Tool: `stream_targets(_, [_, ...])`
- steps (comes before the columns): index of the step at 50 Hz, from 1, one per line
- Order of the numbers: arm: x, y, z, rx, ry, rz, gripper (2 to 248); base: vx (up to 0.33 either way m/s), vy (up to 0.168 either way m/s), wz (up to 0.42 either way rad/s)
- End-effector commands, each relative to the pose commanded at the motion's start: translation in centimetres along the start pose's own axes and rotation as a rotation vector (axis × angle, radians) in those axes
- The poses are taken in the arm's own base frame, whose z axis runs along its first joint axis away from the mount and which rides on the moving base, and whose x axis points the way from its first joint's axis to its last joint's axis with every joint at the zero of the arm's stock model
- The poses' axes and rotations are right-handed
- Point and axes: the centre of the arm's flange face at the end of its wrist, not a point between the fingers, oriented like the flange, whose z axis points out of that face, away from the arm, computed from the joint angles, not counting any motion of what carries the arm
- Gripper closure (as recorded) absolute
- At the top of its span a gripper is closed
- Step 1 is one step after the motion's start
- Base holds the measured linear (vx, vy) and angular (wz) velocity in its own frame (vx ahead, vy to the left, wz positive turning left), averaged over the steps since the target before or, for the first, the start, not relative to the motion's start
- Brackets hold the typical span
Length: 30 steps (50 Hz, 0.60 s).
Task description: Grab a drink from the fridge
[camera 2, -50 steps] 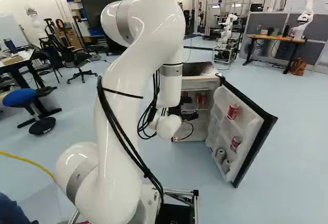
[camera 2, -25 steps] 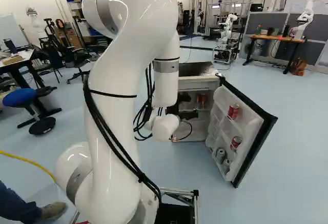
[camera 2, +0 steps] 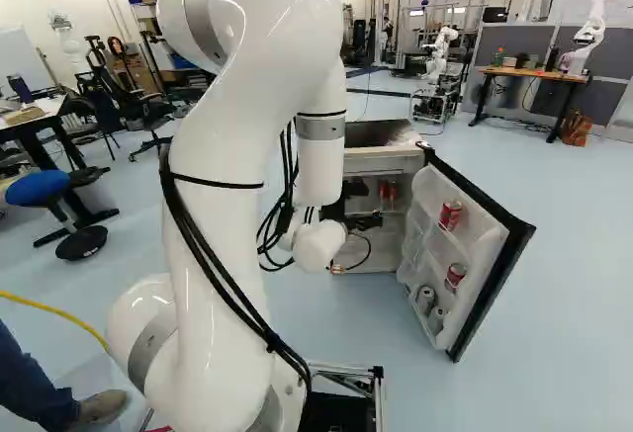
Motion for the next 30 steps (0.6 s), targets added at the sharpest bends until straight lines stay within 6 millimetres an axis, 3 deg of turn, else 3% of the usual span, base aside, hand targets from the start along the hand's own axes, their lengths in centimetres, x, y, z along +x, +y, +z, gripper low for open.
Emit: stream_targets(30, [0.00,0.00,0.00,0.000,0.000,0.000,3,0.000,0.000,0.000])
